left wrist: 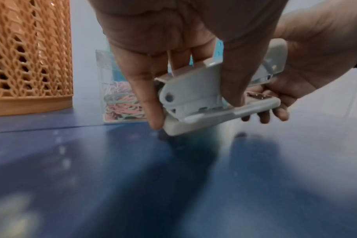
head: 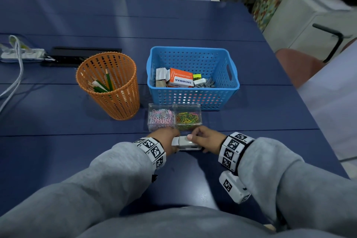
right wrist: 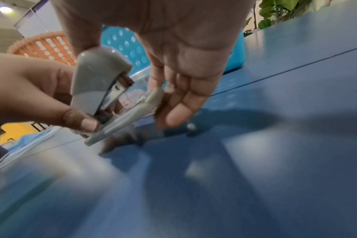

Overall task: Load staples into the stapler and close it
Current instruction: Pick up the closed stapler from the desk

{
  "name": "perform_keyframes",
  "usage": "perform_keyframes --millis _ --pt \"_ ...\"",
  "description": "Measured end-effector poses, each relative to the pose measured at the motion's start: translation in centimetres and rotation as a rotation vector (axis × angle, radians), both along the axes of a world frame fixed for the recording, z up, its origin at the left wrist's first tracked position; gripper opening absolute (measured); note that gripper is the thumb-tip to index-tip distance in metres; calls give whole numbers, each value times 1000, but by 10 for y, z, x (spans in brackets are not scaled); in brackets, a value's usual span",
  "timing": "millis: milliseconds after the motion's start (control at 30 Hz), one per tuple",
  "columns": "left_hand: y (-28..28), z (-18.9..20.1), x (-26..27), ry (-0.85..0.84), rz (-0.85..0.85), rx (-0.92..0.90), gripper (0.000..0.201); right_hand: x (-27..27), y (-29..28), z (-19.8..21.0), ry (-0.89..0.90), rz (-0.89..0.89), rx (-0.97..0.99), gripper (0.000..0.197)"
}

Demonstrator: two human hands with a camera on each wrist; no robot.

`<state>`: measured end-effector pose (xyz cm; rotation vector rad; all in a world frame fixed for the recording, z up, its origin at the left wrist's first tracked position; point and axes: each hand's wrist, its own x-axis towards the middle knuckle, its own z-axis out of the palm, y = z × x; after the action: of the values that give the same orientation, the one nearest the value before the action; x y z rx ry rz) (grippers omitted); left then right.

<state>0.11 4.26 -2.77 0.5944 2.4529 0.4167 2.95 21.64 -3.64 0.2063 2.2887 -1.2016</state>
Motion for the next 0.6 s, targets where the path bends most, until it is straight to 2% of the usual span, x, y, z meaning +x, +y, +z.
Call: perform_keyframes --millis 167,367,533,600 --pt "-3 21 -1 42 88 130 27 -8 4 21 2 -28 -130 19" --pt "-10 48 -10 133 136 263 41 -23 10 56 91 -91 -262 16" --pt "-14 74 -21 225 182 371 35 -36 13 92 217 -48 -236 14" --pt "-15 83 -24 274 239 426 39 -46 15 104 244 -61 -230 12"
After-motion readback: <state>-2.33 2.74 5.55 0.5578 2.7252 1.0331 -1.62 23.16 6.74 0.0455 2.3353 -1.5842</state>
